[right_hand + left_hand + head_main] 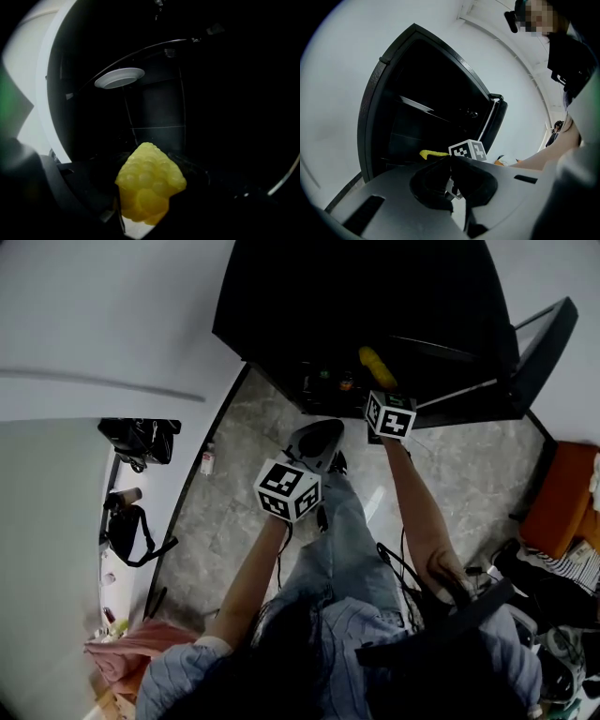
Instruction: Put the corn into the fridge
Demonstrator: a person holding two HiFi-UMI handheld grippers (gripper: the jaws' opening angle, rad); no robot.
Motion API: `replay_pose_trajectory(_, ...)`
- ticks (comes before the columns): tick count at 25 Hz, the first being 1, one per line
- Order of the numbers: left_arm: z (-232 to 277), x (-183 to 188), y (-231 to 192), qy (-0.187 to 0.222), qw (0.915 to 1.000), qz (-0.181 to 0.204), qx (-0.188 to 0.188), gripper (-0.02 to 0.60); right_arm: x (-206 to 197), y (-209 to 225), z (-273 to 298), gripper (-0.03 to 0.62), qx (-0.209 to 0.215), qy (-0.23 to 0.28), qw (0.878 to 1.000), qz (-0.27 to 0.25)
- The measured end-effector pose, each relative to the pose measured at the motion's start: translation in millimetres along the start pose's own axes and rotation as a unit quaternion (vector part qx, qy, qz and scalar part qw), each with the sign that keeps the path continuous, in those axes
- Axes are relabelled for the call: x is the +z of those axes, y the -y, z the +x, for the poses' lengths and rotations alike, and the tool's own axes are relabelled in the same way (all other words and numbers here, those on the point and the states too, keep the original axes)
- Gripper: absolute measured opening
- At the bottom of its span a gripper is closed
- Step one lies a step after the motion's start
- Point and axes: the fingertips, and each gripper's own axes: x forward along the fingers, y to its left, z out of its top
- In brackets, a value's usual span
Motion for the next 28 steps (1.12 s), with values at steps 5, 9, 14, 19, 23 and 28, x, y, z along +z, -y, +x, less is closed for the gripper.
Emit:
replay_pose_trajectory(5, 4, -4, -4, -0.001, 1.0000, -0.003, 0.002, 0.009, -1, 1, 9, 0.258, 0.011, 0.000, 1.000, -0.026)
replay_pose_trajectory(9, 6, -6, -5, -0.002, 1.0000, -0.003, 0.004, 0.009, 1, 2, 17, 0.258, 0.022, -0.001, 0.999, -0.032)
replay_pose_trajectory(14, 5, -12, -6, -0.010, 0.9999, -0.003, 0.007, 0.009, 0, 6, 29, 0.258, 0.031, -0.014, 0.998, -0.052)
replay_pose_trajectory(19, 2, -21, -12, -0.018, 0.9997, -0.005, 0.015, 0.009, 1, 13, 43, 0.258, 0.039, -0.022, 0.998, -0.038)
replay_pose_trajectory(23, 0, -24, -15, -0.022, 0.9995, -0.006, 0.020, 0.009, 0, 21, 53, 0.258, 0.033, -0.035, 0.997, -0.061)
replay_pose_trajectory(28, -1, -27, -21, -0.025, 0.9993, -0.008, 0.027, 0.009, 2, 27, 61, 0.258, 0.016, -0.046, 0.995, -0.086)
